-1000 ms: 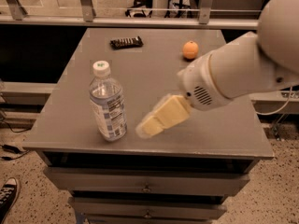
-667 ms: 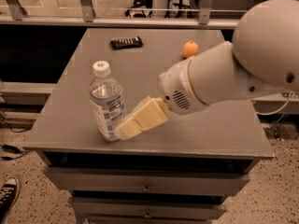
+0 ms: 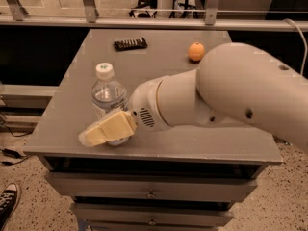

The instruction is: Knock blue plastic bottle over

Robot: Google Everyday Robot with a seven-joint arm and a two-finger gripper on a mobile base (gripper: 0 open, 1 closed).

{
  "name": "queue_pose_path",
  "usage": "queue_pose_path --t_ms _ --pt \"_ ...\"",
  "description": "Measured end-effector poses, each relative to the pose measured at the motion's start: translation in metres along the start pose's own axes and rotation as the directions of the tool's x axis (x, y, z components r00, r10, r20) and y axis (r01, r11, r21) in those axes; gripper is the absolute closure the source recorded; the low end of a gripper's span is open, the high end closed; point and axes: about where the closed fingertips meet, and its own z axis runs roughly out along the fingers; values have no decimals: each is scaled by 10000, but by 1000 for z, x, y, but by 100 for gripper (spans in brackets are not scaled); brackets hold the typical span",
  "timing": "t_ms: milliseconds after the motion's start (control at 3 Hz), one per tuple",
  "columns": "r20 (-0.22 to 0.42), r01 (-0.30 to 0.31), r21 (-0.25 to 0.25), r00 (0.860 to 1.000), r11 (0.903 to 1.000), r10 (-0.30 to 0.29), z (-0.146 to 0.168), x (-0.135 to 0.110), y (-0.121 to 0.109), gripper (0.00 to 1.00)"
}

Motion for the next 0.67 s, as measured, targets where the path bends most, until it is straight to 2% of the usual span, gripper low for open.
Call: queue_pose_path --t_ms 333,667 --pt "392 -334 489 9987 9982 315 18 -2 -5 0" --pt "843 -724 1330 9945 9885 615 27 -7 -24 0"
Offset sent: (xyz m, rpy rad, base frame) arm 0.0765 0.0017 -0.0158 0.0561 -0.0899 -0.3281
